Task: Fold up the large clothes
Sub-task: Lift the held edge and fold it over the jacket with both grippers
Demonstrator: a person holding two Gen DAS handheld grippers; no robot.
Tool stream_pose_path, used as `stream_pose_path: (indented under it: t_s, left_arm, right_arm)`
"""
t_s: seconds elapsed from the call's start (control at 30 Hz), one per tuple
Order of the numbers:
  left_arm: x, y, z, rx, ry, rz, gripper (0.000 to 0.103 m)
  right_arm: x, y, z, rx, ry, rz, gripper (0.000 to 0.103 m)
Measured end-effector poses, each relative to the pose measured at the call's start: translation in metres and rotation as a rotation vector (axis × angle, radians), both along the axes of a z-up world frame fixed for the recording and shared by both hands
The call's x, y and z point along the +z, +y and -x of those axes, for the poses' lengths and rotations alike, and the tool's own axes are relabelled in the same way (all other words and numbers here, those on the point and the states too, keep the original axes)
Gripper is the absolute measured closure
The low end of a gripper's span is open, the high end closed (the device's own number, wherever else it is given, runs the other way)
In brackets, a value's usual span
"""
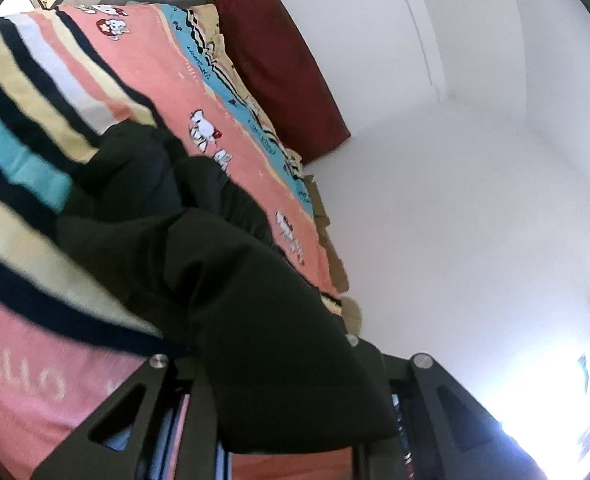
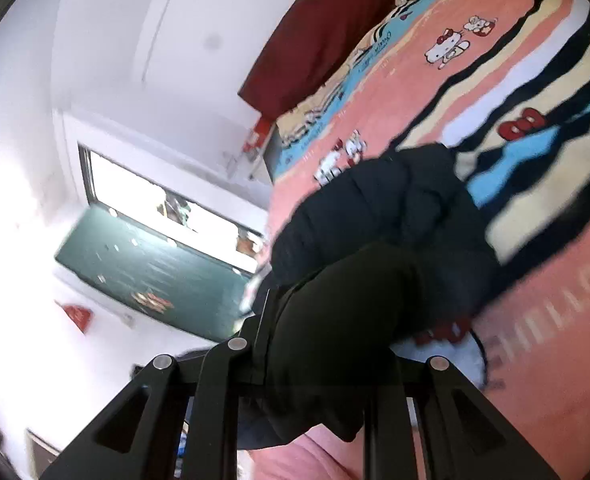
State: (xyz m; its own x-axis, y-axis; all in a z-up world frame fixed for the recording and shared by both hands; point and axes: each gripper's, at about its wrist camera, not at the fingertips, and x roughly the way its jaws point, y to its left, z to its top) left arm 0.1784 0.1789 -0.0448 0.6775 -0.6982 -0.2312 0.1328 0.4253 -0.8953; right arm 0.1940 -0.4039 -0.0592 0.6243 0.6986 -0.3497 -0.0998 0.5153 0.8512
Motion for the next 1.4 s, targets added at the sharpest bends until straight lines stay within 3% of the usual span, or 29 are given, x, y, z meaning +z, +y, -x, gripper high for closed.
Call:
stream_pose_path:
  t_s: [0.2,0.37,0.67,0.87,1.03,1.13,1.3,1.4]
  left_arm:
    - [0.015,0.001,-0.066,0.043,0.004,0.006,0.089]
    - [0.010,0.001,-0.142,0.073,0.055,-0.037,0.089]
    - [-0.049,0.002,-0.274,0.102,0.225,-0.074,0.082]
    - [-0.109,0.004,-0.315,0.072,0.294,-0.001,0.078]
    - [-0.115,0.002,-0.323,0.062,0.292,-0.003,0.077]
    - [-0.103,0.002,-0.320,0.039,0.262,-0.026,0.071]
    - [-0.074,0.013,-0.316,0.067,0.248,0.031,0.055]
    - [-0.052,0.017,-0.308,0.088,0.266,0.012,0.053]
  right_arm:
    - [0.009,-0.001,-0.068,-0.057,0.008,-0.076,0.083]
    - [0.004,0.004,-0.125,-0.139,0.049,-0.047,0.081]
    - [-0.036,0.031,-0.235,-0.221,0.164,0.092,0.078]
    - [-0.078,0.039,-0.277,-0.229,0.234,0.131,0.077]
    - [-0.090,0.047,-0.289,-0.221,0.230,0.168,0.074]
    - [-0.089,0.043,-0.290,-0.216,0.238,0.133,0.065]
    - [-0.069,0.038,-0.284,-0.207,0.199,0.121,0.020]
    - [-0.051,0.033,-0.276,-0.218,0.179,0.129,0.016]
